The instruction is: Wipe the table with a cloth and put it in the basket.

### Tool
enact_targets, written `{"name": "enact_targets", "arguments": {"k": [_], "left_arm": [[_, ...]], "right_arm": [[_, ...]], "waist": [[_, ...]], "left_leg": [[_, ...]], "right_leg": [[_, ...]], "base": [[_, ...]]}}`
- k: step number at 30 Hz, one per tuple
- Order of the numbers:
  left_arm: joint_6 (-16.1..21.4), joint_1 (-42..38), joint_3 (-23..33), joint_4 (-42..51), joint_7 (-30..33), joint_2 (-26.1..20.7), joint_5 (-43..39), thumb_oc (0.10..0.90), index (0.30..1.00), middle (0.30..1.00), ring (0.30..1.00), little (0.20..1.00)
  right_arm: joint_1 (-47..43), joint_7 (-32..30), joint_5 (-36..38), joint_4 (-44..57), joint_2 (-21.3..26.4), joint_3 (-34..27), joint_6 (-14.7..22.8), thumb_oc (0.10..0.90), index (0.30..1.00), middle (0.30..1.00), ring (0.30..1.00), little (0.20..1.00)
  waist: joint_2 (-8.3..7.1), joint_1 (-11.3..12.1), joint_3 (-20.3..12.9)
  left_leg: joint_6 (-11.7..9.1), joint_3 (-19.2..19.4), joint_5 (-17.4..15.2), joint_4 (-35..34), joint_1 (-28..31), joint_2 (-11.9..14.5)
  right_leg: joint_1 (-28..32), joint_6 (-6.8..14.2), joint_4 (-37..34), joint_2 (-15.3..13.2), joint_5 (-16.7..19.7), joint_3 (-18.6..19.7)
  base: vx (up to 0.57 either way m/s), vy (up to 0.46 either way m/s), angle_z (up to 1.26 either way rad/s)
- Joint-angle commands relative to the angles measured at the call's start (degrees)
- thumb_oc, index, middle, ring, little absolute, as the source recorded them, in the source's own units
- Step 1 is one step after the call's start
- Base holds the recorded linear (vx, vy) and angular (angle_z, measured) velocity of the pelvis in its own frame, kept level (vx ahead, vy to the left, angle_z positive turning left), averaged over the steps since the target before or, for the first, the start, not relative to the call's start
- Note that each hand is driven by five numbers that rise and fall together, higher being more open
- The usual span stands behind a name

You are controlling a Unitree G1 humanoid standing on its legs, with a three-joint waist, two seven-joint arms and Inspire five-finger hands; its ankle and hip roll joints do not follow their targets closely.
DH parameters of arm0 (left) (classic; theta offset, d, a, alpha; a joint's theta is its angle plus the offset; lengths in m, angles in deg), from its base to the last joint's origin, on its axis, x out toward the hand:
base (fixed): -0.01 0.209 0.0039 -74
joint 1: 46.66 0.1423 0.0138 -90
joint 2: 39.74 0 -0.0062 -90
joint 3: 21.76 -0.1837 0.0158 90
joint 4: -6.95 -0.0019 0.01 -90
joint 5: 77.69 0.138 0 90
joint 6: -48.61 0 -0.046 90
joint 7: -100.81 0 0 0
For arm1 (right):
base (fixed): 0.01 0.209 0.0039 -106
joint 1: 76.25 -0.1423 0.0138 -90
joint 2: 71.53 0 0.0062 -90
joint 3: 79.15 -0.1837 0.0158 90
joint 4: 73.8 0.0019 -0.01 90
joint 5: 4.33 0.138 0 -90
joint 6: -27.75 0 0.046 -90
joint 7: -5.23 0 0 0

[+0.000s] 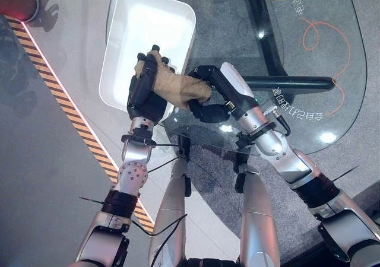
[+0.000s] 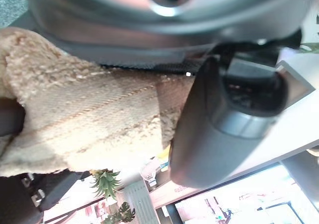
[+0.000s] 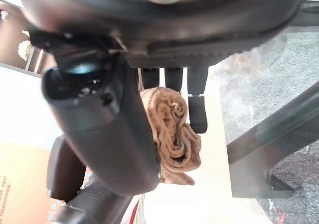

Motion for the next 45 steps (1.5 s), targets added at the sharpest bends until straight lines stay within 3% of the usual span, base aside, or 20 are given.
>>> {"name": "enact_targets", "arguments": {"k": [1,8,20,30,45], "left_arm": [[5.82,-3.46,2.86,9.85,-2.25,0.07,1.49,0.1,0.3,0.3,0.3,0.2],[7.75,-3.59,3.45,9.55,-0.74,0.55,2.71,0.1,0.3,0.3,0.3,0.2],[14.64,-4.32,5.4,9.03,4.43,0.77,5.98,0.1,0.3,0.3,0.3,0.2],[17.24,-4.55,7.08,8.44,7.3,0.55,8.69,0.1,0.3,0.3,0.3,0.2],[21.02,-4.63,9.18,6.88,12.96,-1.33,16.21,0.1,0.3,0.3,0.3,0.2]], "right_arm": [[-6.29,-2.05,1.44,10.13,-3.15,-2.99,6.58,0.8,0.9,0.9,0.9,0.9],[-6.18,-1.93,1.23,9.91,-3.73,-3.16,6.77,0.8,0.9,0.9,0.9,0.9],[-6.63,-2.31,0.72,9.05,-4.59,-3.52,6.81,0.8,0.9,0.9,0.9,0.9],[-6.6,-4.73,0.56,8.54,-4.85,-4.24,6.55,0.8,0.9,0.9,0.9,0.9],[-2.16,-18.59,-4.3,2.87,-2.18,-11.15,6.29,0.8,0.9,0.9,0.9,0.9]], "waist": [[-1.62,1.02,-1.51],[-1.76,1.07,-1.51],[-1.76,1.38,-1.51],[-1.69,1.35,-1.51],[-1.43,-0.5,-1.51]], "left_leg": [[1.64,1.15,-9.28,7.63,0.16,-3.42],[1.62,1.1,-9.17,7.38,0.24,-3.37],[1.42,0.85,-8.7,6.54,0.77,-3.49],[1.28,1.03,-8.54,5.96,1.35,-3.33],[1.23,2.27,-9.04,5.63,2.16,-2.86]], "right_leg": [[3.38,1.17,-7.38,0.44,4.18,-4.45],[3.4,1.2,-7.38,0.55,4.17,-4.51],[3.92,1.22,-7.72,0.65,4.12,-4.76],[4.45,1.24,-8.4,0.59,4.27,-4.7],[4.56,1.55,-9.46,0.41,4.93,-3.13]], "base": [[0.0,0.0,0.0],[0.0,0.0,0.0],[0.0,0.0,0.0],[0.0,0.0,0.0],[-0.01,0.013,-0.02]]}}
